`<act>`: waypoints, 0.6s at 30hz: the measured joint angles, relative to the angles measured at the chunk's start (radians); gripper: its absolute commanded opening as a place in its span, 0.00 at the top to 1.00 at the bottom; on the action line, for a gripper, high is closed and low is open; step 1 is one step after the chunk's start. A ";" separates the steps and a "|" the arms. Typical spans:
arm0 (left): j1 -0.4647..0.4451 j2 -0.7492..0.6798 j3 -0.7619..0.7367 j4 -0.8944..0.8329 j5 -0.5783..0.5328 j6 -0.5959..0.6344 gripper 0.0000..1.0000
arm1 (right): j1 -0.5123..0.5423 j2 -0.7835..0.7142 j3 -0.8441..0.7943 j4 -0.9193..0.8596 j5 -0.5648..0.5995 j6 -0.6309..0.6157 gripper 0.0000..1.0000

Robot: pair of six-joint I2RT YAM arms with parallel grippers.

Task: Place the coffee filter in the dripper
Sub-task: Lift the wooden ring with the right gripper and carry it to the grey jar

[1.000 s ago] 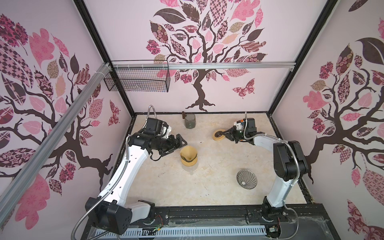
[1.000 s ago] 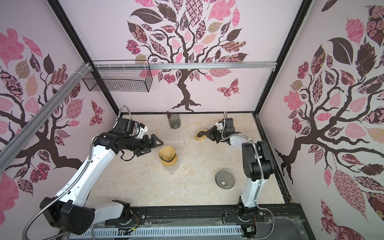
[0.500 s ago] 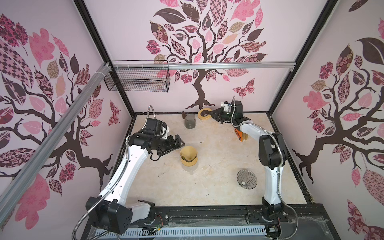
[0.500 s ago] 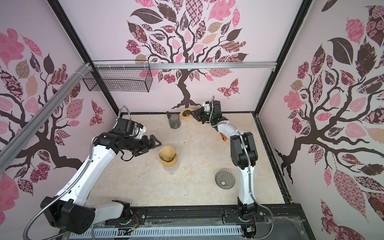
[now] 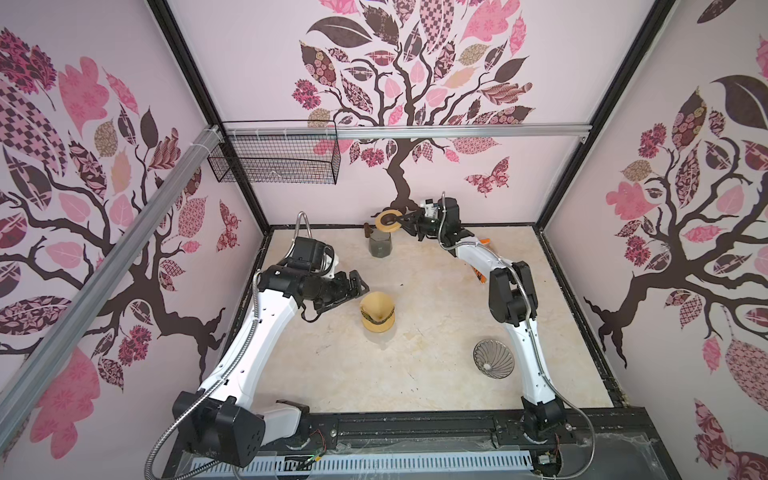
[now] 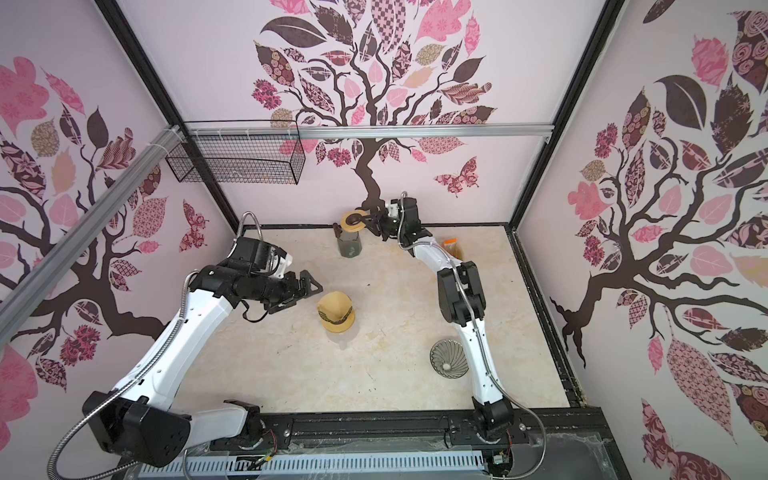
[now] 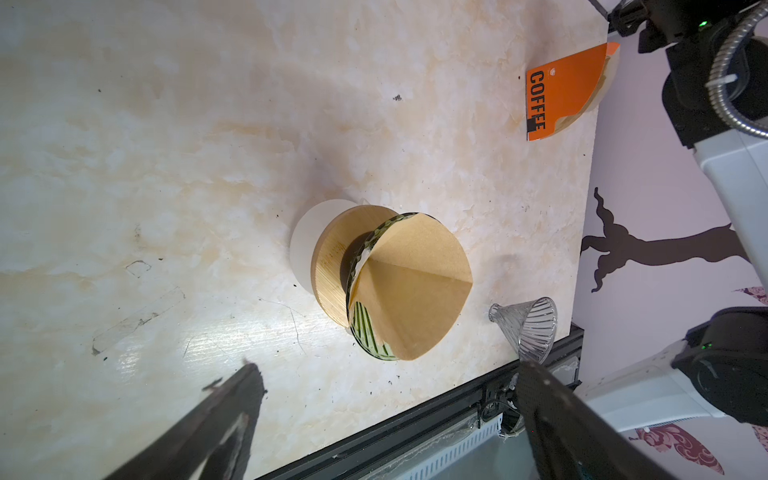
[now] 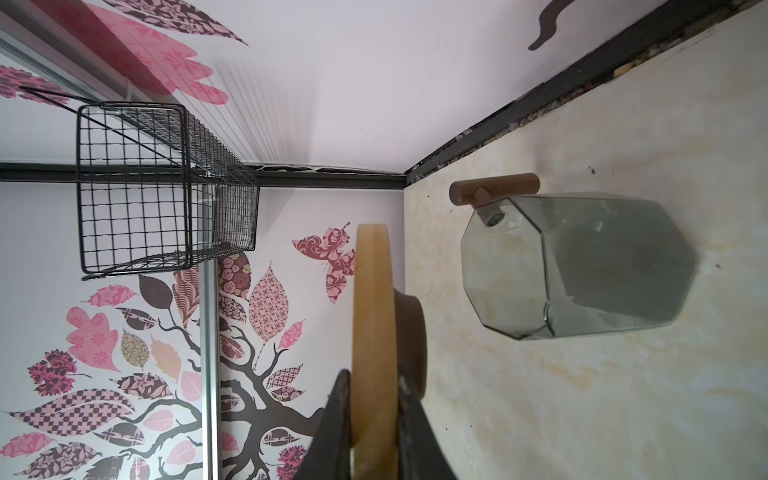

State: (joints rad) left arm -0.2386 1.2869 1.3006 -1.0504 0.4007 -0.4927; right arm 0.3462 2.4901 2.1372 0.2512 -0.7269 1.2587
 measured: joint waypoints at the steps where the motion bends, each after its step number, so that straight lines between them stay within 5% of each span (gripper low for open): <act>1: 0.000 0.002 0.000 0.000 0.000 0.000 0.02 | 0.003 0.020 0.019 0.003 0.003 0.005 0.97; 18: 0.001 0.009 0.000 -0.015 -0.005 0.001 0.02 | 0.035 0.225 0.254 0.007 0.064 0.063 0.94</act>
State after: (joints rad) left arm -0.2379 1.2961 1.3006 -1.0653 0.3954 -0.4915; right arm 0.3813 2.7148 2.3909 0.2581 -0.6632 1.3220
